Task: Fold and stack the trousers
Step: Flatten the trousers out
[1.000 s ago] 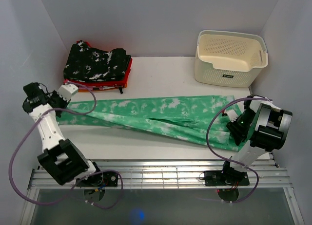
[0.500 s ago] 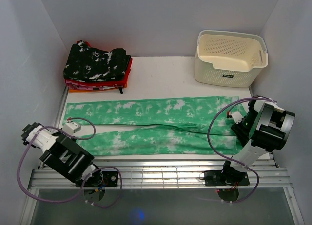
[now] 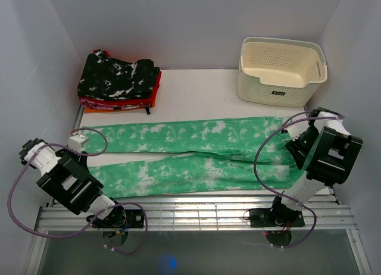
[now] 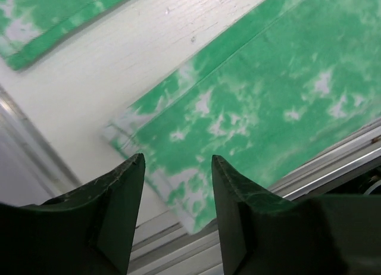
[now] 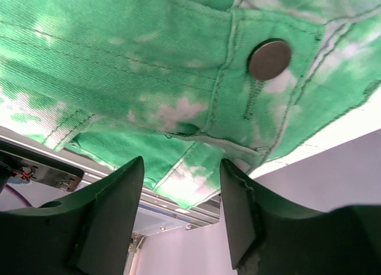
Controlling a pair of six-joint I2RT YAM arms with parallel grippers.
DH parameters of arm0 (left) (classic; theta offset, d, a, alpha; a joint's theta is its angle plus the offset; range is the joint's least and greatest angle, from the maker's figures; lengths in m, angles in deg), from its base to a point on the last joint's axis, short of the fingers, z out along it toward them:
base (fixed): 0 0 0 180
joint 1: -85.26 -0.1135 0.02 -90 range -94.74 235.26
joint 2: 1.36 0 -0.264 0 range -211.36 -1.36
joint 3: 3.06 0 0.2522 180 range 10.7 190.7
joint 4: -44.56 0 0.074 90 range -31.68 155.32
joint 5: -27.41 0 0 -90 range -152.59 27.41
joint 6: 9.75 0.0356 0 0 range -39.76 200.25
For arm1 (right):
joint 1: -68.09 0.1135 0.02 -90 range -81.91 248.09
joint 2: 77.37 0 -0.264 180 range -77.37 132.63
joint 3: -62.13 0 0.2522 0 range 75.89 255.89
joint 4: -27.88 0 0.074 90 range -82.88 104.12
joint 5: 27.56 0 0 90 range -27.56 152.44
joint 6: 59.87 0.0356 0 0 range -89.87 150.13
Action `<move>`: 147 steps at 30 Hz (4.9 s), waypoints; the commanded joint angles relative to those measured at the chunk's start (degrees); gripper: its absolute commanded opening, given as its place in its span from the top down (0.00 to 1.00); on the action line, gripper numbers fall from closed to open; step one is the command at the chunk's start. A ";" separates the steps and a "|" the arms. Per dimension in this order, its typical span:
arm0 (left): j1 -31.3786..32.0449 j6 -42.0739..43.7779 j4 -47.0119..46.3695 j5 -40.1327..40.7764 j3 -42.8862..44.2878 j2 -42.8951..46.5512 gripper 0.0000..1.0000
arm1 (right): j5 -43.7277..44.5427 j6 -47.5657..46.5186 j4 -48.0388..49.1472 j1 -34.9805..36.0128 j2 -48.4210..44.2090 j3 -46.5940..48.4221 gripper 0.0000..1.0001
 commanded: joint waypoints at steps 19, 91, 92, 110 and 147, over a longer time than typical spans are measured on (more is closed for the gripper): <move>11.50 -35.11 -26.52 14.34 8.54 -22.95 0.60 | -9.44 9.69 3.93 0.65 2.30 3.26 0.52; 22.31 -25.62 -17.64 13.13 -11.15 -8.81 0.50 | -10.23 25.87 18.96 1.01 6.08 11.34 0.49; 22.31 -25.53 -16.85 12.42 -10.80 -8.10 0.47 | -10.49 25.34 18.00 1.01 5.29 11.69 0.38; 22.31 -31.33 -9.29 1.78 -3.15 -4.66 0.18 | -9.27 13.11 -0.83 0.66 -5.70 1.95 0.20; 18.97 -30.98 -14.06 5.66 -8.79 -4.49 0.28 | -8.64 8.81 2.19 -9.10 -1.14 2.35 0.72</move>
